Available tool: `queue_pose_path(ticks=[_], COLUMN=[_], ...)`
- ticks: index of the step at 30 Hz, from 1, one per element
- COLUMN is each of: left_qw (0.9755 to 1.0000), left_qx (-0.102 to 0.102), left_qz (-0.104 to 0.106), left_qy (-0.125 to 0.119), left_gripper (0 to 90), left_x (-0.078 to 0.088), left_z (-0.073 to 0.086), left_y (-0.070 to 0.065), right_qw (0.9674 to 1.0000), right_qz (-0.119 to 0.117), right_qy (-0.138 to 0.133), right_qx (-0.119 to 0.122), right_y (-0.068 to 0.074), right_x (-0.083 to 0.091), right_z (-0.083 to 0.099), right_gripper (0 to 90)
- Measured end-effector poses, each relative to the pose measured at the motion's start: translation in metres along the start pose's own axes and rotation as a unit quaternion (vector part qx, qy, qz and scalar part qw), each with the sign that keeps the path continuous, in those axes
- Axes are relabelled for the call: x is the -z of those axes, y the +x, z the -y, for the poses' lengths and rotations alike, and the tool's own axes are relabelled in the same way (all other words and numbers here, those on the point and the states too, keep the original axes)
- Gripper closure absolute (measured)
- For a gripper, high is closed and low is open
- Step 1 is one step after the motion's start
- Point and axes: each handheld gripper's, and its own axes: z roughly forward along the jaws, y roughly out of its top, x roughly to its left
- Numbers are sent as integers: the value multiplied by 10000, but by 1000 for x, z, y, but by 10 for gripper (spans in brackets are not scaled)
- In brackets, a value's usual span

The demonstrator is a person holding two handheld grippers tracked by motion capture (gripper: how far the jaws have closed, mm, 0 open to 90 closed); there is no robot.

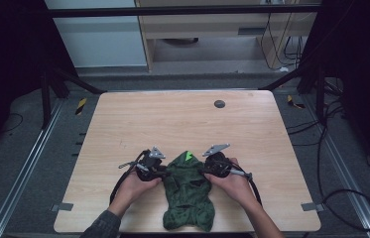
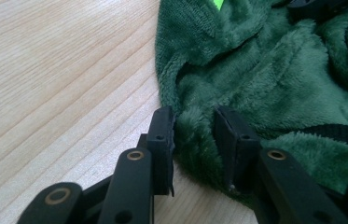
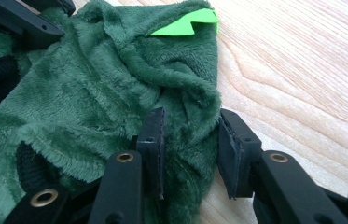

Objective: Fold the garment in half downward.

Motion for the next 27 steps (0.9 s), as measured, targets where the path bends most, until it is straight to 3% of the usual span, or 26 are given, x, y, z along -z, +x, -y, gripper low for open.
queue_pose_path(ticks=[12,15,19,27], left_qw=[9999,9998,9997,9997], left_qx=[-105,-125,-146,-194], left_qz=[81,126,172,129], left_qy=[53,76,86,103], left_gripper=[766,802,823,826], left_x=[0,0,0,1], left_z=[0,0,-1,-9], left_y=[-2,-2,-2,-1], right_qw=[10000,10000,9997,9996], right_qz=[-1,-31,-222,-220], right_qy=[8,9,27,13], right_qx=[9,16,138,179], right_y=[0,0,2,3], right_x=[0,0,-1,2], right_z=[0,0,0,-3], right_gripper=[651,697,828,854])
